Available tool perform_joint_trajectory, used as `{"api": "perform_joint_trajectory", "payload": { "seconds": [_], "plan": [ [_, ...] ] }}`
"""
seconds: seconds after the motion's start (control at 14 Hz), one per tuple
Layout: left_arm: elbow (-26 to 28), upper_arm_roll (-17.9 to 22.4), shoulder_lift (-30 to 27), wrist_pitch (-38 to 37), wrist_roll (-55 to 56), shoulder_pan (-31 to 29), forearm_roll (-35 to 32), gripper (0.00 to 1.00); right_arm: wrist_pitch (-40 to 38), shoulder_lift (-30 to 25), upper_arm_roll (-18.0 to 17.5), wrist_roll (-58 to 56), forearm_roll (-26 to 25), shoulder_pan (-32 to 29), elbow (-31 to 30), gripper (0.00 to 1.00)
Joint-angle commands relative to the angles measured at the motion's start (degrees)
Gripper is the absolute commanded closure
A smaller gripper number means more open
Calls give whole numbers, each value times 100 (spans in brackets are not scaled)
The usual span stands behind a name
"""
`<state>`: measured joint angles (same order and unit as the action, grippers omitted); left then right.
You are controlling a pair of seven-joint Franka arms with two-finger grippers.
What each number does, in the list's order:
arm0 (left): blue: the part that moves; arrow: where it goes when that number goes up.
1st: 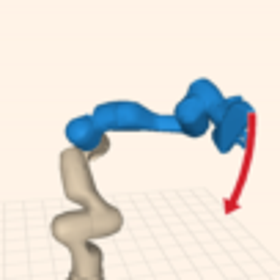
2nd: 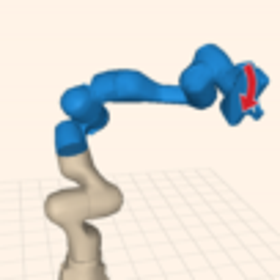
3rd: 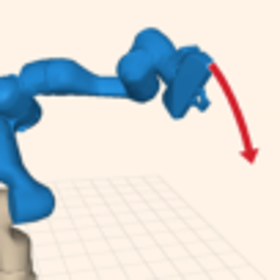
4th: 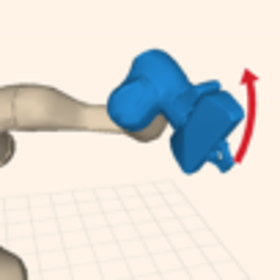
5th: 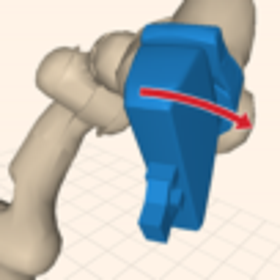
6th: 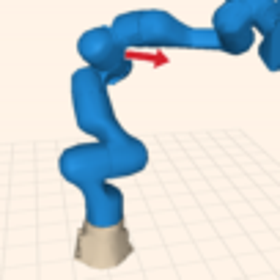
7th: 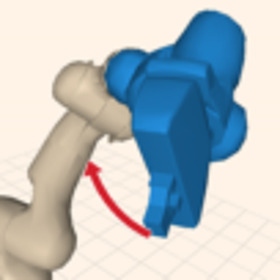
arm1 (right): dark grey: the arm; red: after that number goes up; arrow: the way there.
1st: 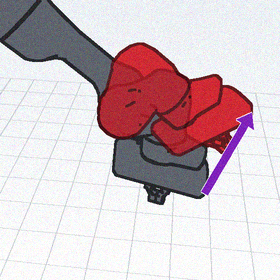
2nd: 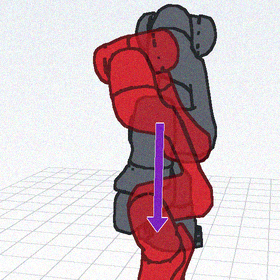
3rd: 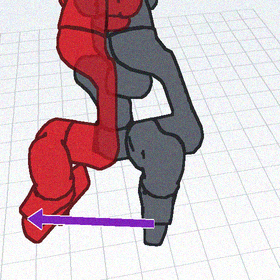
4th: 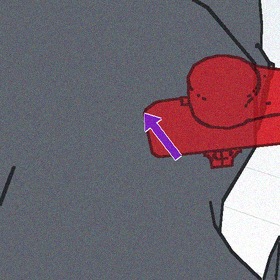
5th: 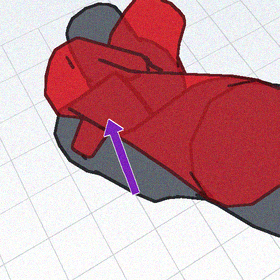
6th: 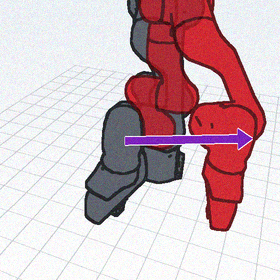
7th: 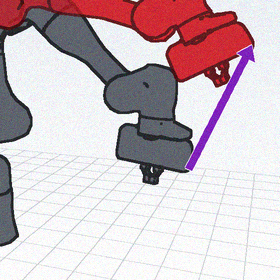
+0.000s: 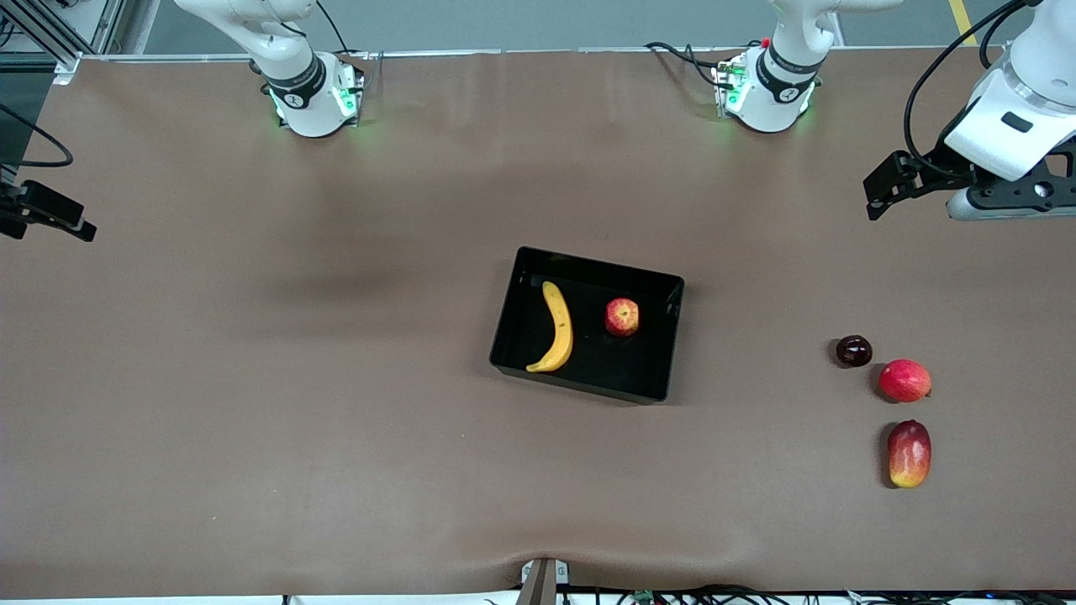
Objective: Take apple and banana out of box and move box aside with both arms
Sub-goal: 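Reach the left gripper over the red-yellow apple in the black tray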
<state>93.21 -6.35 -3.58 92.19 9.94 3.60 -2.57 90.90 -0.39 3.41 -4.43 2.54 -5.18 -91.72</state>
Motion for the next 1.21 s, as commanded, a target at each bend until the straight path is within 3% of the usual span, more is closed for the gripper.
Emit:
{"api": "perform_joint_trajectory", "payload": {
  "seconds": [0.0,0.64,0.93,1.14],
  "plan": [
    [-76,-24,59,-43,-71,0,64,0,-20,-5,-60,12,27,-45,75,0],
    [-471,-68,480,-52,-1,79,11,0,-29,-31,-77,3,-157,88,76,0],
    [-400,-480,892,-8,1069,403,3,0,-29,-31,-77,3,-166,158,76,0],
    [-374,-604,1315,228,1281,799,-24,0,-37,-31,-77,3,-166,149,76,0]
  ]
}}
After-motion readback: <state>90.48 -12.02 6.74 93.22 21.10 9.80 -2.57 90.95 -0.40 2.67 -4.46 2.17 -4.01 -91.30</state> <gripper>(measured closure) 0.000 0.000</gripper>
